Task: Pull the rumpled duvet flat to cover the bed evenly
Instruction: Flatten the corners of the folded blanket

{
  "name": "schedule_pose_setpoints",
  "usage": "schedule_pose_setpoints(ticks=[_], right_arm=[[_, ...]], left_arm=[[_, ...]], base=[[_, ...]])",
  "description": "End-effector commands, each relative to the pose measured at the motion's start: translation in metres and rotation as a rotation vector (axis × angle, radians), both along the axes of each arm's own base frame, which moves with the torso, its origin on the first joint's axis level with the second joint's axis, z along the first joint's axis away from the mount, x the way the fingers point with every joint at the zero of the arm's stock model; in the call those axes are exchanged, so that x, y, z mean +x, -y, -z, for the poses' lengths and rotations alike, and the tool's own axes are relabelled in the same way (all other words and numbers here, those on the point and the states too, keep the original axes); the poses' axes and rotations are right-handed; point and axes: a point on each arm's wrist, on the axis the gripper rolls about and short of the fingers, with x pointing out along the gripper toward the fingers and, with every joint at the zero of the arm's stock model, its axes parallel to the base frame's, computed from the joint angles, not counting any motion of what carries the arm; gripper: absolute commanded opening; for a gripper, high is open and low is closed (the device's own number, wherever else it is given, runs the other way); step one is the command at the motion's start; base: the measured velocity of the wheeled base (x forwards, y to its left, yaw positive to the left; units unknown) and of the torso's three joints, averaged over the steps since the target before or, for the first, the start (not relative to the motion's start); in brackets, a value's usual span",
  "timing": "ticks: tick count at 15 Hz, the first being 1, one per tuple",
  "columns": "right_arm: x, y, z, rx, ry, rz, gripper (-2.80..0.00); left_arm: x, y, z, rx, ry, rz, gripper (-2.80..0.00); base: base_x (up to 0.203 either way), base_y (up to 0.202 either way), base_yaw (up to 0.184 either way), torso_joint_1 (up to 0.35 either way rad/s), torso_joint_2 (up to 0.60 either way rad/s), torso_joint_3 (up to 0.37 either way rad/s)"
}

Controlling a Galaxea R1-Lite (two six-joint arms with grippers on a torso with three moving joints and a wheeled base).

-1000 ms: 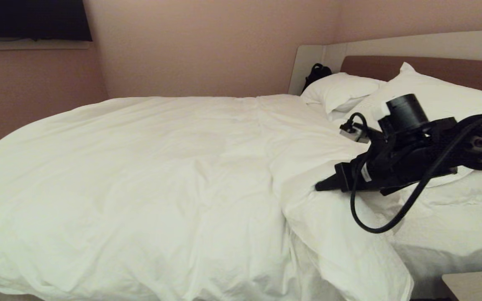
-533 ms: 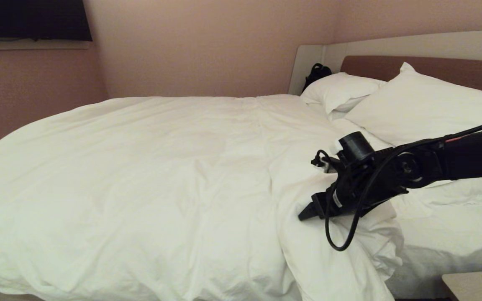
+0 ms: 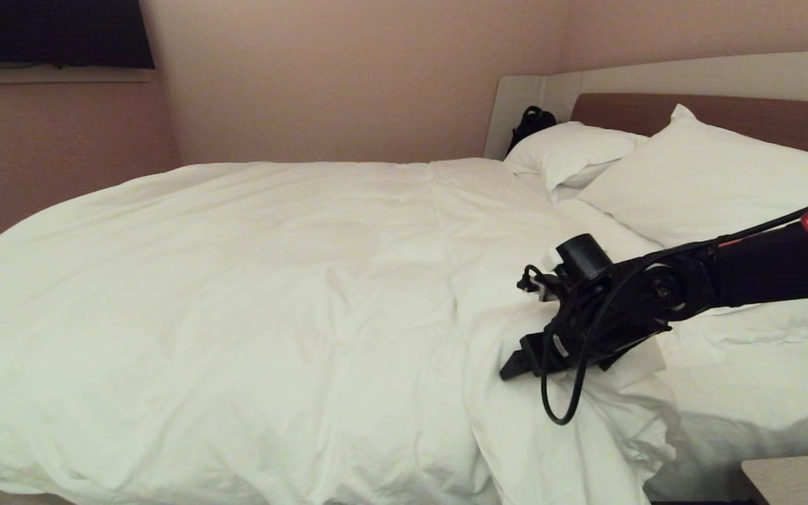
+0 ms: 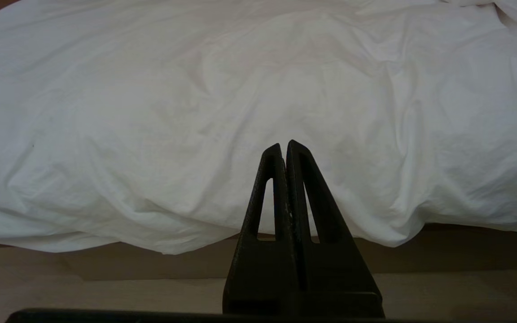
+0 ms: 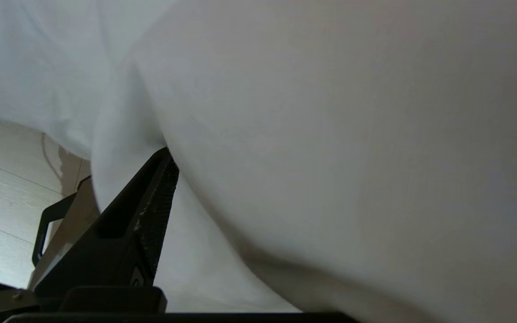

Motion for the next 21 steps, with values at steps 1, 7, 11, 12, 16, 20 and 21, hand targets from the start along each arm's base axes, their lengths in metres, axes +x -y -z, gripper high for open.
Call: schedule_pose_setpoints(ticks=[1,7,11,12,16,20,21], right_arm=[[-0.015,0.006,-0.025,0.010,0.020,0.001,0.00],[-0.091,0.034,-0.106,0.045,0.099,-0.012,0.00],[-0.129,0.066,-0.144,0.081,0.210,0.037,0.00],[-0.129,0.077,-0.144,0.085,0.213,0.074,0.00],[-0.121,0.126,-0.116,0.146,0.160,0.130,-2.80],[-0.101,0.204,-0.041,0.305,0.211,0.017,-2.80],[-0.092,0.220,-0.022,0.337,0.235,-0.021,-2.80]], left_arm=[[0.000,0.000,0.000,0.001,0.000,0.000,-2.80],[0.000,0.000,0.000,0.001,0.002,0.000,-2.80],[0.000,0.000,0.000,0.001,0.000,0.000,-2.80],[0.000,0.000,0.000,0.000,0.000,0.000,-2.80],[0.000,0.000,0.000,0.001,-0.001,0.000,-2.80],[0.000,0.000,0.000,0.001,0.000,0.000,-2.80],[0.000,0.000,0.000,0.000,0.001,0.000,-2.80]], base=[[0.000,0.000,0.000,0.000,0.00,0.000],[0.000,0.000,0.000,0.000,0.00,0.000],[0.000,0.000,0.000,0.000,0.00,0.000],[0.000,0.000,0.000,0.000,0.00,0.000],[0.000,0.000,0.000,0.000,0.00,0.000],[0.000,0.000,0.000,0.000,0.00,0.000],[0.000,0.000,0.000,0.000,0.00,0.000]])
